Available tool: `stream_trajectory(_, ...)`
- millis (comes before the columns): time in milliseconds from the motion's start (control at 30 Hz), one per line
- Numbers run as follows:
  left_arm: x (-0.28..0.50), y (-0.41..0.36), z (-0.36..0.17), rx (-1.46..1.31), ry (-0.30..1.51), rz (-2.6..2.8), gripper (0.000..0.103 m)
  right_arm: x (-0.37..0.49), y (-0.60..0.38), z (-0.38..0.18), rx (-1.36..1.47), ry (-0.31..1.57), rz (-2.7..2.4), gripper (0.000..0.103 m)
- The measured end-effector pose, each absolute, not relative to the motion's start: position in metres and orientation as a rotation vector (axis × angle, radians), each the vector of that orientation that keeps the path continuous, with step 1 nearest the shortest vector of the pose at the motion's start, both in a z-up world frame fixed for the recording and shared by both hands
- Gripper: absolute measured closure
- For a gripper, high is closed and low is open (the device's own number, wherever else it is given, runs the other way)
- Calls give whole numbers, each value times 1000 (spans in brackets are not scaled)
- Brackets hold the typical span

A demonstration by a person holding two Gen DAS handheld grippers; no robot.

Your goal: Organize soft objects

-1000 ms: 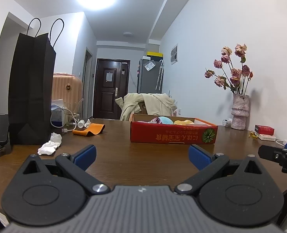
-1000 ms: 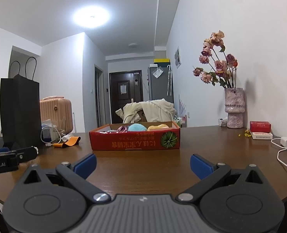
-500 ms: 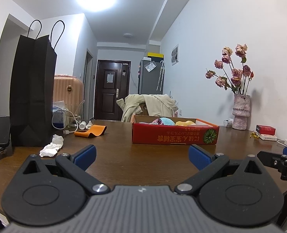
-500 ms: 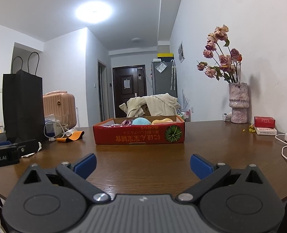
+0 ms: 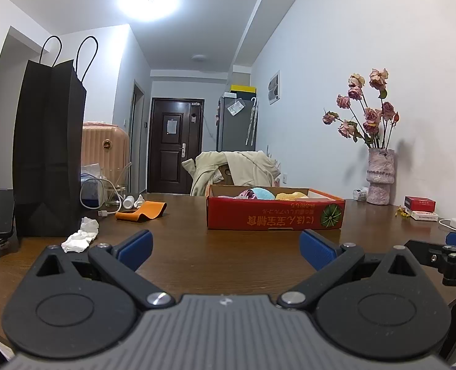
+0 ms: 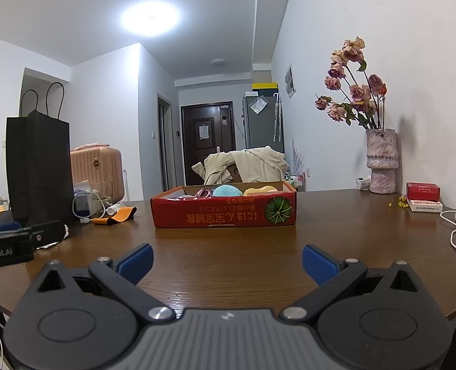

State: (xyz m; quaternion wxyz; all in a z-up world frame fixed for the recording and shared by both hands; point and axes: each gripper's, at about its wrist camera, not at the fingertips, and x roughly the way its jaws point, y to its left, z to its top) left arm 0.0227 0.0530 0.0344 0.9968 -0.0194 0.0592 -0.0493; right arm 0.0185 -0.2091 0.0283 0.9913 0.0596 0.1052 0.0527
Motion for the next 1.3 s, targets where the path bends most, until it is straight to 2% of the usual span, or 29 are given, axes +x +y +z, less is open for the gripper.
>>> stream_trajectory(1300,23,50,36,-15,99,-103,0,19,-207,26,102,166,121,0)
